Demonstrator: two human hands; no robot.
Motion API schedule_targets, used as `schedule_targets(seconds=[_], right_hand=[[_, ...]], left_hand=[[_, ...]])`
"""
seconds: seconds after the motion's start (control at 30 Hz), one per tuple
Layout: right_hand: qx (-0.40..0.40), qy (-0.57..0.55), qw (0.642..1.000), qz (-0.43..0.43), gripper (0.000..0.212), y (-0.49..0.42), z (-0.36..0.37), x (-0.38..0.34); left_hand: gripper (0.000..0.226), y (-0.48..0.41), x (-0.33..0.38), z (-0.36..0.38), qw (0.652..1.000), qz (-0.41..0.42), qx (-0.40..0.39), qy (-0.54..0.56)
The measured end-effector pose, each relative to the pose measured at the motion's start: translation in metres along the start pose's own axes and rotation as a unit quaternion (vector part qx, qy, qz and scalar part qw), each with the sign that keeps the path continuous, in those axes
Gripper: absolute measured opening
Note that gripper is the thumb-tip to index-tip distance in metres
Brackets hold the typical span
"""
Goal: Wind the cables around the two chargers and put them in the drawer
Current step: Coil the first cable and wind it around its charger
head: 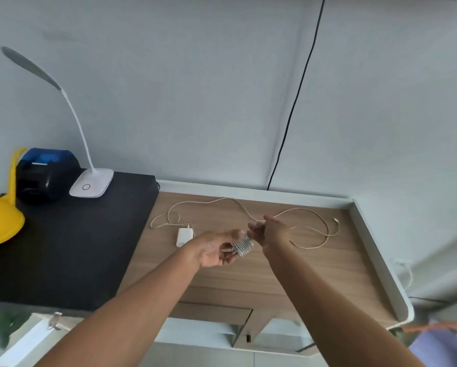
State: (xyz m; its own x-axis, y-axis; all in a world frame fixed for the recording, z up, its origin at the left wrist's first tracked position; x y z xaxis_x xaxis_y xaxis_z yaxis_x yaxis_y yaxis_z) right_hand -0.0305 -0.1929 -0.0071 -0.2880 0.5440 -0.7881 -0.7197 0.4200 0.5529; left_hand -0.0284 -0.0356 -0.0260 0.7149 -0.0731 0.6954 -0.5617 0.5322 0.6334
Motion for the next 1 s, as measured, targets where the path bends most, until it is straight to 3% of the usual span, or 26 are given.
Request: schedule_targets(seconds=[0.1, 0.23, 0.37, 0.5, 0.73, 0.8, 1.0], right_hand=[[0.021, 0.013, 1.0, 0.016, 0.032, -0.011, -0.012, 0.023], [-0.018, 0.156, 0.988, -0.004, 0.028, -0.017, -0.018, 0.044], [-0.069, 0.29, 0.954, -0.021, 0.028, -0.023, -0.019, 0.067], [-0.076, 0.402, 0.91, -0.068, 0.023, -0.036, -0.014, 0.078], [-0.104, 0.509, 0.846, -0.124, 0.028, -0.052, -0.007, 0.086], [-0.123, 0.531, 0.829, -0.127, 0.032, -0.056, -0.004, 0.092], [-0.158, 0.522, 0.83, -0.115, 0.03, -0.066, -0.004, 0.095]], left_hand=[[0.035, -0.01, -0.021, -0.01, 1.0, -0.01, 0.027, 0.013], [0.028, -0.026, -0.044, -0.035, 0.991, -0.031, 0.119, 0.044], [0.018, -0.041, -0.048, -0.058, 0.98, 0.013, 0.195, 0.043], [0.031, -0.054, -0.05, -0.071, 0.971, 0.043, 0.233, 0.014], [0.036, -0.069, -0.055, -0.079, 0.957, 0.045, 0.262, -0.12], [0.035, -0.07, -0.057, -0.079, 0.958, 0.045, 0.258, -0.113], [0.031, -0.07, -0.061, -0.077, 0.972, 0.04, 0.22, -0.077]])
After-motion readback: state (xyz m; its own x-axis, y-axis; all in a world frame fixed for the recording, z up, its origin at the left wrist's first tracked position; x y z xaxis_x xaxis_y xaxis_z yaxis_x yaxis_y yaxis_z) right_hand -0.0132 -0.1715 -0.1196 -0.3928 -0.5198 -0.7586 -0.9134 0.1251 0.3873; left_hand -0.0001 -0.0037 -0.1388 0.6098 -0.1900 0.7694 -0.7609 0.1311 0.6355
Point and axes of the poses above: each hand's wrist, its own y-axis away from the middle knuckle, its own z-axis out of the palm, x = y × z, the point moved 9 cm from there along -y, towards the middle knuckle, and after that the axes turned 3 degrees about -x, right-handed, at the moved point
